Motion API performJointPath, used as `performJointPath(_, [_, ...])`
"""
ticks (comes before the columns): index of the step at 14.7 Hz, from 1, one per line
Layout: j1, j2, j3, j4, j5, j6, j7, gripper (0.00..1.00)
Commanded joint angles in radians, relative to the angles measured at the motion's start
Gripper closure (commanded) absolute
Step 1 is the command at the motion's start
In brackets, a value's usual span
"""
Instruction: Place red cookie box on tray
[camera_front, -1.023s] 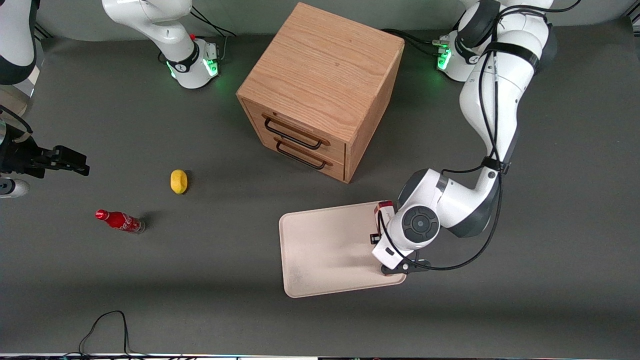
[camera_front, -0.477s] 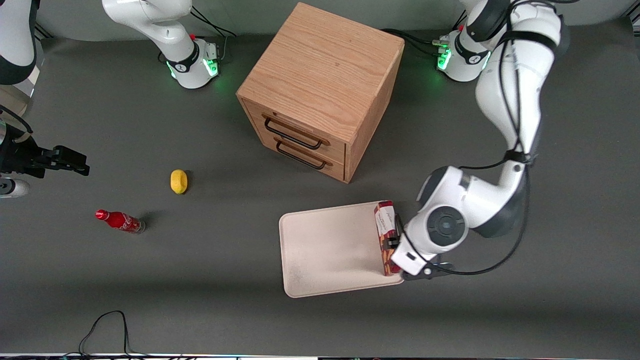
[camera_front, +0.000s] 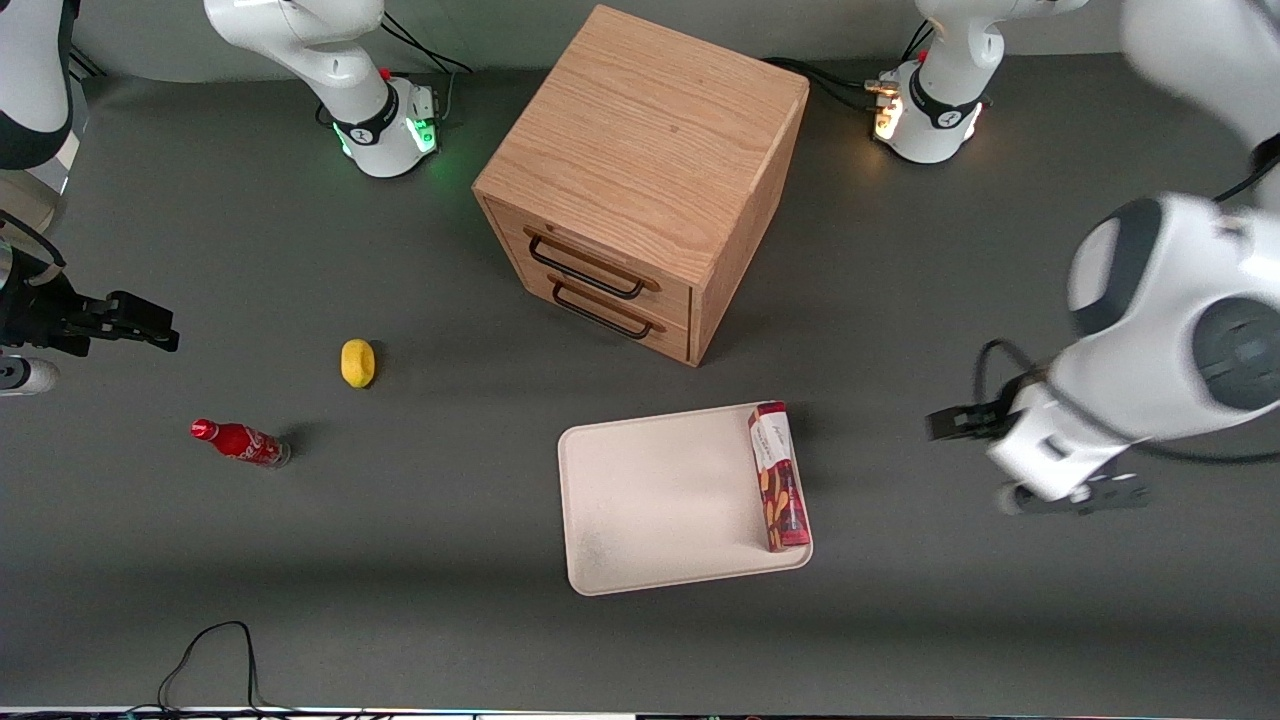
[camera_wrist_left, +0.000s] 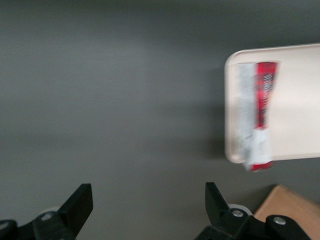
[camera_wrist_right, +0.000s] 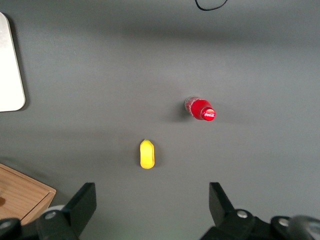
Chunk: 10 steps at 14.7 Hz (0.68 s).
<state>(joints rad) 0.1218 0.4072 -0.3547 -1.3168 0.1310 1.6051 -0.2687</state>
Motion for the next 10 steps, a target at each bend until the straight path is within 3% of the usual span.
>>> performJointPath(1, [0.082,-0.264,0.006,-0.307,-0.025,0.055,0.068,0.00])
performJointPath(5, [-0.048,-0.402,0.211,-0.361,-0.025,-0.037,0.069,0.00])
performJointPath(8, [-0.197,-0.430,0.388,-0.335,-0.024,-0.080,0.098,0.00])
performJointPath(10, [-0.247,-0.420,0.448,-0.311,-0.034,-0.064,0.120,0.00])
